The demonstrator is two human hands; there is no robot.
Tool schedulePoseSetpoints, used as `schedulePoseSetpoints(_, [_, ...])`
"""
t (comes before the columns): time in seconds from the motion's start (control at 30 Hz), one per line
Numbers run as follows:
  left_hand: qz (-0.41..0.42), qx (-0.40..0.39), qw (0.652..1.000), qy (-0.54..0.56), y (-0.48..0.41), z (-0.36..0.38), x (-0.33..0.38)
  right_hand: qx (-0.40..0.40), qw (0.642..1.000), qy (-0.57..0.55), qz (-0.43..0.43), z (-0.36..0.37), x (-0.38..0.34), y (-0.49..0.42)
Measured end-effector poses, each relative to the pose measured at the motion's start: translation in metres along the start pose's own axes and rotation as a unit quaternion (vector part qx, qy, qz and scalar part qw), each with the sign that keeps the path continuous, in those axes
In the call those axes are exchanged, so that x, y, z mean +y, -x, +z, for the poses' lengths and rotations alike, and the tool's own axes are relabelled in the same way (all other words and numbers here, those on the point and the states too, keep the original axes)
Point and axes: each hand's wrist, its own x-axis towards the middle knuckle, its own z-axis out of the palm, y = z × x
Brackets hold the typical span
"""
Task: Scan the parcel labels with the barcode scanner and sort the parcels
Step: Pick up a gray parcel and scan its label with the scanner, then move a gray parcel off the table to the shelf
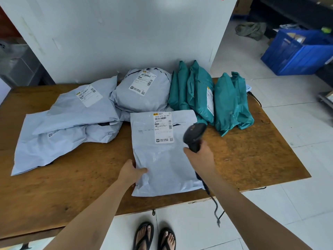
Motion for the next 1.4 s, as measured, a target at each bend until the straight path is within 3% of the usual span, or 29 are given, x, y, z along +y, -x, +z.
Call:
schedulePoseSetpoints(0.2, [0.002, 0.008, 0.999, 0.050, -0.005, -0.005, 0.003, 0.070, 0.992, 0.058, 0.087, -0.034, 0.065, -0.040])
schedulePoseSetpoints(0.37, [-0.016, 0.038, 0.996, 0.077, -0.014, -0.015, 0.001, 0.058, 0.982, 0.116, 0.138, -0.049, 0.093, -0.060])
schedulePoseSetpoints(0.6, [-0.055, 0.009, 0.987, 0.150, -0.024, -0.028, -0.006, 0.034, 0.976, 0.191, 0.100, -0.038, 0.102, -0.075])
schedulePoseSetpoints(0.77, [-0.045, -0.019, 0.981, 0.187, -0.020, -0.026, 0.003, 0.019, 0.978, 0.167, 0.121, -0.039, 0.104, -0.082])
schedulePoseSetpoints(0.9, [-0.025, -0.013, 0.978, 0.207, -0.021, -0.025, 0.007, 0.094, 0.962, 0.242, 0.088, -0.035, 0.094, -0.069])
schedulePoseSetpoints(0.97, [-0.022, -0.004, 0.978, 0.209, -0.022, -0.023, 0.010, 0.127, 0.967, 0.217, 0.033, -0.024, 0.083, -0.054])
schedulePoseSetpoints(1.03, [-0.011, -0.001, 0.978, 0.209, -0.020, -0.021, 0.015, 0.065, 0.989, 0.128, 0.024, -0.005, 0.070, -0.042])
schedulePoseSetpoints(1.13, [0.017, -0.039, 0.980, 0.194, -0.018, -0.020, 0.020, -0.070, 0.988, 0.001, 0.136, 0.026, 0.057, -0.038])
schedulePoseSetpoints(1.27, [0.057, -0.080, 0.971, 0.218, -0.011, -0.026, 0.020, -0.047, 0.958, -0.129, 0.253, 0.040, 0.053, -0.040])
schedulePoseSetpoints(1.4, [0.124, -0.070, 0.954, 0.265, -0.001, -0.034, 0.029, -0.034, 0.968, -0.140, 0.206, 0.027, 0.042, -0.036])
